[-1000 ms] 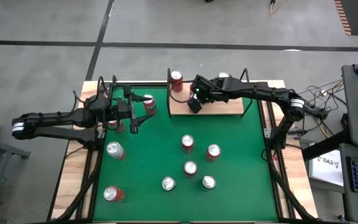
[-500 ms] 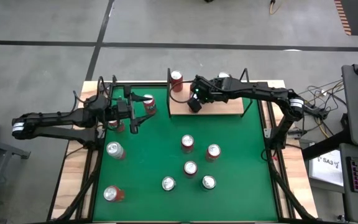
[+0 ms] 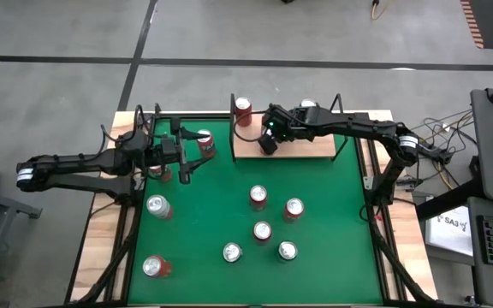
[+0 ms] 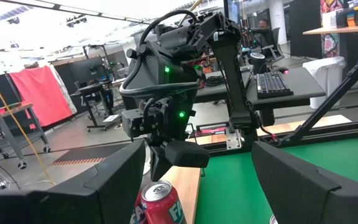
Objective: Place canned beverage on shelf
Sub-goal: Put the red soda can on the shelf aligned with the other red soda can
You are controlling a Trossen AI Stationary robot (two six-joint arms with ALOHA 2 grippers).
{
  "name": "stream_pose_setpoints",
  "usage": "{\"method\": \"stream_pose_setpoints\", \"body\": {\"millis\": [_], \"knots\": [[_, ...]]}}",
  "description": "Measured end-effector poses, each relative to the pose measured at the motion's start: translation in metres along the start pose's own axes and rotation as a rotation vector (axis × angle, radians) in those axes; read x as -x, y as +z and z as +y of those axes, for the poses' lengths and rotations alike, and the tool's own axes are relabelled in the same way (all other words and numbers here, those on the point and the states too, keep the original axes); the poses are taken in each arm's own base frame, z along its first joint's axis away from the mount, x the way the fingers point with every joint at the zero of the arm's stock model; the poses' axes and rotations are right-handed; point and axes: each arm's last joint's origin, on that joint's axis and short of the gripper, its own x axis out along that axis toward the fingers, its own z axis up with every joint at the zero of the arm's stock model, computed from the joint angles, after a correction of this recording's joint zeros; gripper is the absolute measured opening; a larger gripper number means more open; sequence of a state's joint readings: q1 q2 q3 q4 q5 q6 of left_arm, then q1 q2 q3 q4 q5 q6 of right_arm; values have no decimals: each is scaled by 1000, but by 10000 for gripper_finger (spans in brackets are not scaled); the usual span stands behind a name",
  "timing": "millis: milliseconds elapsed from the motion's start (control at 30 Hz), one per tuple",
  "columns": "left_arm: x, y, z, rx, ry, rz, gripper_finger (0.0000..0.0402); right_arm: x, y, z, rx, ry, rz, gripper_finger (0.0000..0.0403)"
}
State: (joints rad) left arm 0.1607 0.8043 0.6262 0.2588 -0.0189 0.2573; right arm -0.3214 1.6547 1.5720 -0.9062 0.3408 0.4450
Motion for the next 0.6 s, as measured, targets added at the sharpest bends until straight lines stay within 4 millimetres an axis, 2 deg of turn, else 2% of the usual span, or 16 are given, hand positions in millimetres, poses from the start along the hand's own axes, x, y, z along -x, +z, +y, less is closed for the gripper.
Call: {"method": "stream_pose_setpoints", "body": {"millis": [600], "knots": [[0,0,0,0,0,0,278,-4,-3,0,-5,-3,8,9]]}}
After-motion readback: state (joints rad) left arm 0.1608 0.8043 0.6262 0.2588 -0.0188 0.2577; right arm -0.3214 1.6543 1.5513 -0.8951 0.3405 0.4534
